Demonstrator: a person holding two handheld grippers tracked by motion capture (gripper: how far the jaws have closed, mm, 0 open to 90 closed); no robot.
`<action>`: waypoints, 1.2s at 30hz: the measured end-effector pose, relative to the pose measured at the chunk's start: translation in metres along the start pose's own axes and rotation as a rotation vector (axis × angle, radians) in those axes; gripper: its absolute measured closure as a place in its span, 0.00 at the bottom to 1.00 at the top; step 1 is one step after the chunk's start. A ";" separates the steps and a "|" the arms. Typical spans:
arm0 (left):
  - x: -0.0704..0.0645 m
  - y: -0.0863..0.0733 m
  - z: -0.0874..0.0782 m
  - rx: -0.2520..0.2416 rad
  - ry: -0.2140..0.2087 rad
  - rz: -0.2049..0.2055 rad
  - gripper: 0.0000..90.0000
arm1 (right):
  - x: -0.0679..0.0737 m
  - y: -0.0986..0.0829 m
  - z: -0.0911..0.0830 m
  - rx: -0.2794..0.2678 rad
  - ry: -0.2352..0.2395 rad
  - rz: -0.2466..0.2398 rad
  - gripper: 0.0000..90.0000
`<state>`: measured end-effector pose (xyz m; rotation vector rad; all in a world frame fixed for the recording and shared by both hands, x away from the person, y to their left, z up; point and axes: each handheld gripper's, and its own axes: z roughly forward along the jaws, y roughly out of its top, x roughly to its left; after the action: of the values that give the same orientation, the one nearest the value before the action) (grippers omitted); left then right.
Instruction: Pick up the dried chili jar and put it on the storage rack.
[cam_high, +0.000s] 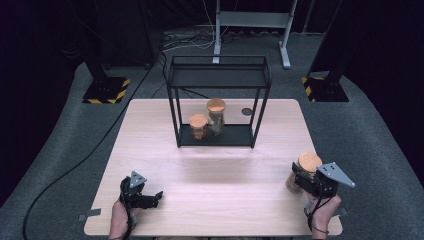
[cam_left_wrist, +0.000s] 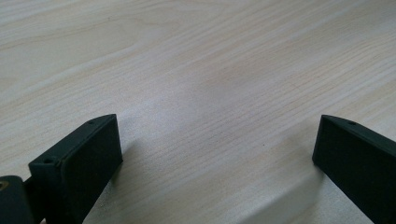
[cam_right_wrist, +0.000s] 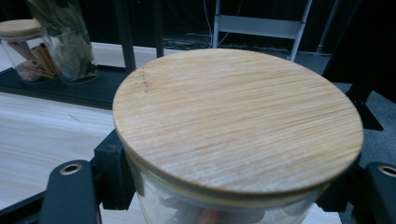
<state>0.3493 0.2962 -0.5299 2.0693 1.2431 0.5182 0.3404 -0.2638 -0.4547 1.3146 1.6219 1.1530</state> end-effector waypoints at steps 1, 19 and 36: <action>0.000 0.000 0.000 0.000 0.000 0.000 0.01 | 0.001 0.001 0.000 -0.002 0.004 -0.002 0.28; 0.000 0.000 0.000 0.000 0.000 0.000 0.01 | 0.030 0.015 0.007 -0.007 0.078 -0.055 0.28; 0.000 0.000 0.000 0.000 0.000 0.000 0.01 | 0.055 0.024 0.019 -0.007 0.141 -0.096 0.28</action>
<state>0.3493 0.2961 -0.5300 2.0687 1.2429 0.5181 0.3545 -0.2046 -0.4386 1.1592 1.7611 1.2147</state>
